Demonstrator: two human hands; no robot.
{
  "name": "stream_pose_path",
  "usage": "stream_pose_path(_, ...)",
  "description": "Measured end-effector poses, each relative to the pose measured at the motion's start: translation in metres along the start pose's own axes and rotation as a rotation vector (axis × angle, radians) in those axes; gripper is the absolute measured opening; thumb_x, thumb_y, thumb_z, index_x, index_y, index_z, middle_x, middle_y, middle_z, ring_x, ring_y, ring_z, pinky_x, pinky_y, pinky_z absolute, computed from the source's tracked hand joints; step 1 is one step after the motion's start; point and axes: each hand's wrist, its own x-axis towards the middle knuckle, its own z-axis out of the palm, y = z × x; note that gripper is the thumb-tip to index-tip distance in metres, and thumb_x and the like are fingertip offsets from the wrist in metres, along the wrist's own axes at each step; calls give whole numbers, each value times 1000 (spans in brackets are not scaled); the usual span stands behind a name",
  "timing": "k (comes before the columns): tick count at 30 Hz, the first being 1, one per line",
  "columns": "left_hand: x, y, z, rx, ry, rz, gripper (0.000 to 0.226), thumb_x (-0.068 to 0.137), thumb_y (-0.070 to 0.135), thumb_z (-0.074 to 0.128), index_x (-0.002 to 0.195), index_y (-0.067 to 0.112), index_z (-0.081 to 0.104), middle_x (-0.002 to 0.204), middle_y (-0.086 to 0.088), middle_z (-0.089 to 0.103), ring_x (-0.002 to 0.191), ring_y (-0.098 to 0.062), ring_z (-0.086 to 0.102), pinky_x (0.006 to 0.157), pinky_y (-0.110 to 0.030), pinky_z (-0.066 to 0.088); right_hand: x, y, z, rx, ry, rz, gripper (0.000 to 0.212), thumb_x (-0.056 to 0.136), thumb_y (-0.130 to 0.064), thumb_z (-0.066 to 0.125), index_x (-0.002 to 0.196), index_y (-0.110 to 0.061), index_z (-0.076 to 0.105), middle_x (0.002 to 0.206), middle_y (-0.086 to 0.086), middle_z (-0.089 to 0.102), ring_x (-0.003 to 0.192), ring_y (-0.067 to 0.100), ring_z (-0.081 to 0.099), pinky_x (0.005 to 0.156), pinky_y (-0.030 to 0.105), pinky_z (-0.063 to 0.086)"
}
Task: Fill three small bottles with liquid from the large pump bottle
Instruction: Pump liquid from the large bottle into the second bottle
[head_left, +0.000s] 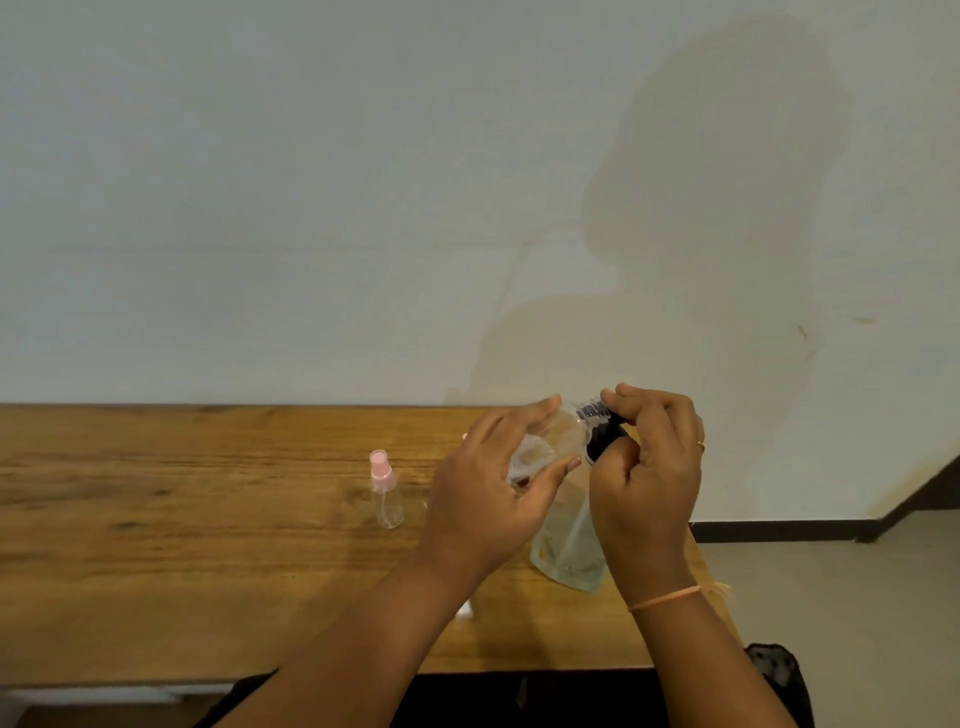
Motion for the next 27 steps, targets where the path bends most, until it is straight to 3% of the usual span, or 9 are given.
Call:
stream_pose_path(5,-2,-3,2,-20,-53,-73,52,79,54,55,127,44,41,106,20,57,101,1,54,73,-7,46,-2,10,4,-41,-28,-19,38,71,0,32,89,-1,66,93,8,55,96,8,48,74,52,48)
stream_pose_path(9,-4,-3,5,-50,-40,-74,49,79,52,57,125,43,44,108,19,59,101,2,56,77,-17,51,-4,7,3,-5,-28,9,40,70,-2,31,92,-1,65,96,0,50,101,-10,39,78,44,48)
stream_pose_path(13,-2,-2,3,-43,-14,-53,52,78,53,58,127,43,42,106,21,57,101,6,54,77,-7,46,-1,0,1,-13,-25,13,41,69,-6,31,92,-2,65,98,-1,50,97,-4,38,80,34,42)
stream_pose_path(22,0,-5,5,-75,-42,-73,50,78,51,59,125,43,44,105,21,58,101,3,56,78,-16,51,0,10,4,-25,-39,-1,41,70,-3,30,91,0,65,93,11,55,94,13,49,77,45,49)
stream_pose_path(27,-3,-6,9,-130,-40,-92,47,78,48,62,123,39,49,109,20,60,104,1,57,81,-22,53,0,8,3,18,-40,33,41,70,-3,30,91,0,65,95,1,49,97,-1,42,78,42,49)
